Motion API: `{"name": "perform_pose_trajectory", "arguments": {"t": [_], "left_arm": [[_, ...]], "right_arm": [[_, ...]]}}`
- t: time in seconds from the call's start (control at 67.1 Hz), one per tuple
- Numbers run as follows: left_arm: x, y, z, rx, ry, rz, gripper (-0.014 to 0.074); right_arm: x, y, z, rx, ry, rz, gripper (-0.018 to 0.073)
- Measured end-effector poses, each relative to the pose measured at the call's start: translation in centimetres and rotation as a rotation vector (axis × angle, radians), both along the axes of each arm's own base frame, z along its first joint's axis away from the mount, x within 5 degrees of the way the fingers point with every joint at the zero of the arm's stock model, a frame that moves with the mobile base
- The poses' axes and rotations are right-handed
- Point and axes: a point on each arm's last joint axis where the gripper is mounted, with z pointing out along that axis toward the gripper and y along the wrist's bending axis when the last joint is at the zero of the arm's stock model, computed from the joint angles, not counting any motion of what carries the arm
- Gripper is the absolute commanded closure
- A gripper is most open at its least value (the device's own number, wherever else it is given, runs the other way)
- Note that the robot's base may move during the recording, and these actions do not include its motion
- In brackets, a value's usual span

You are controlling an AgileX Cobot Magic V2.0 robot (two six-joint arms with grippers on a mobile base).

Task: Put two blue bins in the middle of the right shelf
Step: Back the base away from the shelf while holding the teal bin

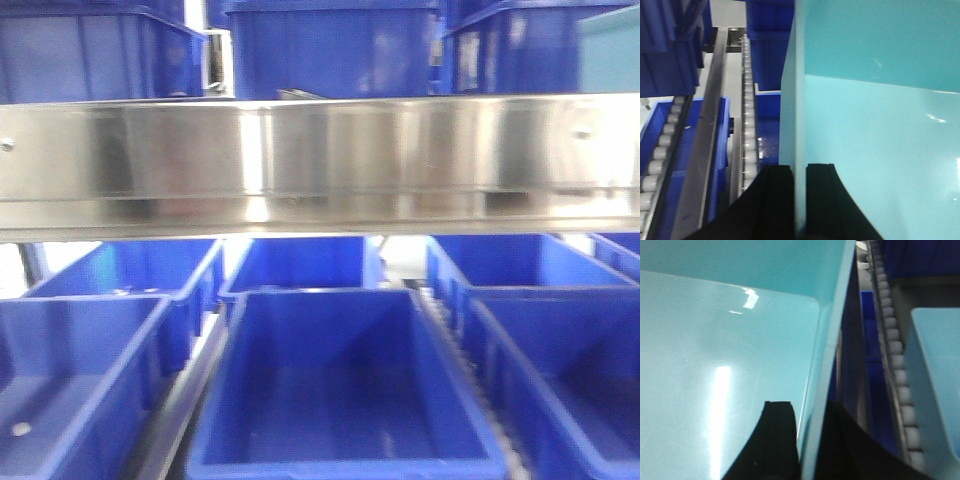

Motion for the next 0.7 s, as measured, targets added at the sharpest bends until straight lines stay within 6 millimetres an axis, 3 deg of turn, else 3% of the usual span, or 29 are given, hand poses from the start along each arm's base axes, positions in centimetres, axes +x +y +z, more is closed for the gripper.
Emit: {"name": "perform_pose_trajectory", "arguments": {"t": [0.7], "left_arm": [[0.04, -0.05, 0.12, -0.003, -0.014, -0.005, 0.0707]], "right_arm": [[0.01, -0.05, 0.00, 0.002, 0.000, -0.003, 0.0724]]}}
